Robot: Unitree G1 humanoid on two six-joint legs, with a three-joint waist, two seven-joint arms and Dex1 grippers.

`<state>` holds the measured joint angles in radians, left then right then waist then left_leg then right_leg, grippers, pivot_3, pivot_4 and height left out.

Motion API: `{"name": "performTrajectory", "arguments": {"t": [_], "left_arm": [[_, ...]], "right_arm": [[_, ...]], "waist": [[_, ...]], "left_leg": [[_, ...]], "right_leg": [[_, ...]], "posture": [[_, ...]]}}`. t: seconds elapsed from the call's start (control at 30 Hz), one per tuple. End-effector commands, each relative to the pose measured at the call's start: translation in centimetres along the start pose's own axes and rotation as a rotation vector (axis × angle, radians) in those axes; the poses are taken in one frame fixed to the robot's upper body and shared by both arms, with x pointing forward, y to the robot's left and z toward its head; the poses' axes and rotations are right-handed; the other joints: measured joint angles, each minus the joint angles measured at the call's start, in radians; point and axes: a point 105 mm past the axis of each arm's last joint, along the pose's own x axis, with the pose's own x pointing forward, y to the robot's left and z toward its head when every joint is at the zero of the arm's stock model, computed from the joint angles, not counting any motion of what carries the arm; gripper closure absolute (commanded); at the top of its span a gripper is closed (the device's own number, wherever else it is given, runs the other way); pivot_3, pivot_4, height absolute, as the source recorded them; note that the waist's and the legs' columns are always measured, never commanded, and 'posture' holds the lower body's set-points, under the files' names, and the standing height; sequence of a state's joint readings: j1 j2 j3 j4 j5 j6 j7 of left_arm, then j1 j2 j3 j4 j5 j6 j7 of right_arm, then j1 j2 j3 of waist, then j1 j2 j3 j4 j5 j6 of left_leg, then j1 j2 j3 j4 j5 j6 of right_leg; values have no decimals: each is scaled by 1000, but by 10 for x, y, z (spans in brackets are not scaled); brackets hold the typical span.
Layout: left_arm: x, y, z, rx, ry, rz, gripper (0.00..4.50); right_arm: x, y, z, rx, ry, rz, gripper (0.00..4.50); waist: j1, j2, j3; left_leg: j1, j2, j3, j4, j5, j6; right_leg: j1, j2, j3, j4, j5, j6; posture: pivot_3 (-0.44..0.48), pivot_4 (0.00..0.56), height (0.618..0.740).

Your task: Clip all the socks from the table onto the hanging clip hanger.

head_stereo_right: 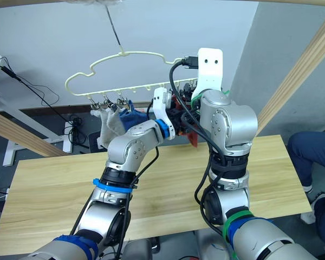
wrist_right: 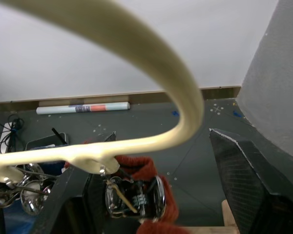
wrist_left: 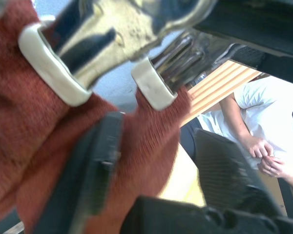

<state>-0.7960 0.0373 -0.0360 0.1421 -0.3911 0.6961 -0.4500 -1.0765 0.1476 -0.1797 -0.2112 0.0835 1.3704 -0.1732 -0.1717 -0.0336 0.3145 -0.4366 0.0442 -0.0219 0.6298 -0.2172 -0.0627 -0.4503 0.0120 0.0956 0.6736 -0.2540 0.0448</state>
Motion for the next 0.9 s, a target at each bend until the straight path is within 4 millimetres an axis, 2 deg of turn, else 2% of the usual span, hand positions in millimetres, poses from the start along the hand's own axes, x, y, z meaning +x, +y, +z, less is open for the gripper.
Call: {"name": "performTrajectory", "arguments": {"t": [0.03, 0.13, 0.27, 0.33, 0.4, 0.47, 0.57, 0.67, 0.7, 0.77, 0.83, 0.9], "left_arm": [[-10, -14, 3, 53, -5, -58, 1524], [-23, -17, -4, 78, 23, -71, 1524], [-42, -19, -9, 83, 27, -65, 1524], [-48, -19, -15, 94, 41, -59, 1524], [-63, -16, -25, 100, 49, -28, 1524], [-79, -8, -40, 122, 56, 36, 1524], [-95, 3, -59, 150, 68, 120, 1524], [-104, 11, -66, 155, 42, 178, 1524], [-109, 22, -71, 148, 14, 258, 1524], [-115, 34, -79, 140, -15, 355, 1524], [-129, 42, -85, 127, -54, 444, 1524], [-136, 46, -89, 134, -71, 492, 1524]], "right_arm": [[-8, 11, -1, 14, -7, 112, 1352], [-15, 12, -9, -39, 3, 198, 1352], [-26, 5, -19, -64, 2, 266, 1352], [-30, 2, -25, -90, 5, 298, 1352], [-40, -5, -38, -163, 3, 361, 1352], [-50, -16, -57, -175, 23, 415, 1352], [-58, -34, -82, -161, 39, 440, 1352], [-64, -45, -100, -181, 37, 457, 1352], [-67, -50, -112, -232, 23, 459, 1352], [-73, -57, -128, -301, 10, 476, 1352], [-83, -58, -151, -257, 34, 508, 1352], [-89, -59, -162, -243, 29, 530, 1352]], "waist": [[-1, 0, 0], [-1, 0, 0], [-1, 0, -1], [-1, 0, -3], [-1, 0, -10], [-3, 0, -20], [-10, 0, -34], [-16, 0, -40], [-18, 0, -44], [-19, -1, -69], [-23, -2, -91], [-28, -4, -107]], "left_leg": [[0, 0, 0, 0, 0, 0], [0, 1, 0, 0, 0, 0], [0, 0, 0, 1, 0, 0], [0, 0, 0, 1, 0, 0], [0, 0, -1, 2, 0, 0], [1, 0, 0, 1, 0, 0], [1, 0, 0, 1, 0, 0], [3, -1, 0, 4, 0, 0], [4, -1, 0, 5, 0, 0], [3, -2, -1, 7, 0, 0], [6, -2, -1, 7, 0, 0], [10, -1, 0, 7, 0, 0]], "right_leg": [[0, 0, 0, 0, 0, 0], [0, 0, 0, 1, 0, 0], [0, 0, 0, 1, 0, 0], [0, 0, 0, 3, 0, 0], [0, 0, 0, 4, 0, 0], [0, 0, 0, 2, 0, 0], [0, 0, 1, 2, 0, 0], [2, 0, 1, 4, 0, 1], [4, 0, 1, 4, -1, 1], [5, 0, 1, 4, -3, 6], [8, 0, 1, 3, -3, 6], [10, 1, 2, 4, -3, 6]], "posture": [[-258, 305, 740], [-253, 290, 740], [-250, 271, 740], [-244, 233, 740], [-244, 233, 740], [-246, 187, 740], [-247, 171, 740], [-239, 156, 740], [-220, 131, 740], [-203, 119, 740], [-186, 111, 740], [-173, 105, 740]]}}
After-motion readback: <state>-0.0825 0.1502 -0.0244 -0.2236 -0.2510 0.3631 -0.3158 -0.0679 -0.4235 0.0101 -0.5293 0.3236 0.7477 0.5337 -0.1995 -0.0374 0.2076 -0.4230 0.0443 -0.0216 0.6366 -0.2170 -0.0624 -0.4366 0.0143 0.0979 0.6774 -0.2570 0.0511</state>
